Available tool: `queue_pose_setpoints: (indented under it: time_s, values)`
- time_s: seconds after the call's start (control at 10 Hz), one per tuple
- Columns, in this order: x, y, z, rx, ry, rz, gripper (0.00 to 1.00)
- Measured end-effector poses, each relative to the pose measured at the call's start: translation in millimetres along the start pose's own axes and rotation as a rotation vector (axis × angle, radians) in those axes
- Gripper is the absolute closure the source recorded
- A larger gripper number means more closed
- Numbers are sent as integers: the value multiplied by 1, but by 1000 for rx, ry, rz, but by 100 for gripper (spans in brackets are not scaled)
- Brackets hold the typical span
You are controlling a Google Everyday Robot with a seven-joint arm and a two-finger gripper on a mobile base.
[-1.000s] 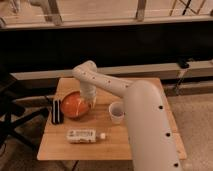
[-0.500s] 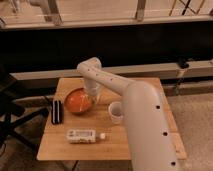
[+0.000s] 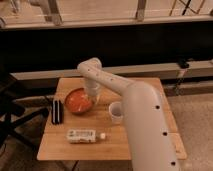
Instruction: Drag the ceramic bowl in a circle
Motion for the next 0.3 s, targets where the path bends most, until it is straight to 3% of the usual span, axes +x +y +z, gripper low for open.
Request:
queue_pose_setpoints:
  time_s: [0.3]
  values:
    - [12,30,0,2,-10,30,100]
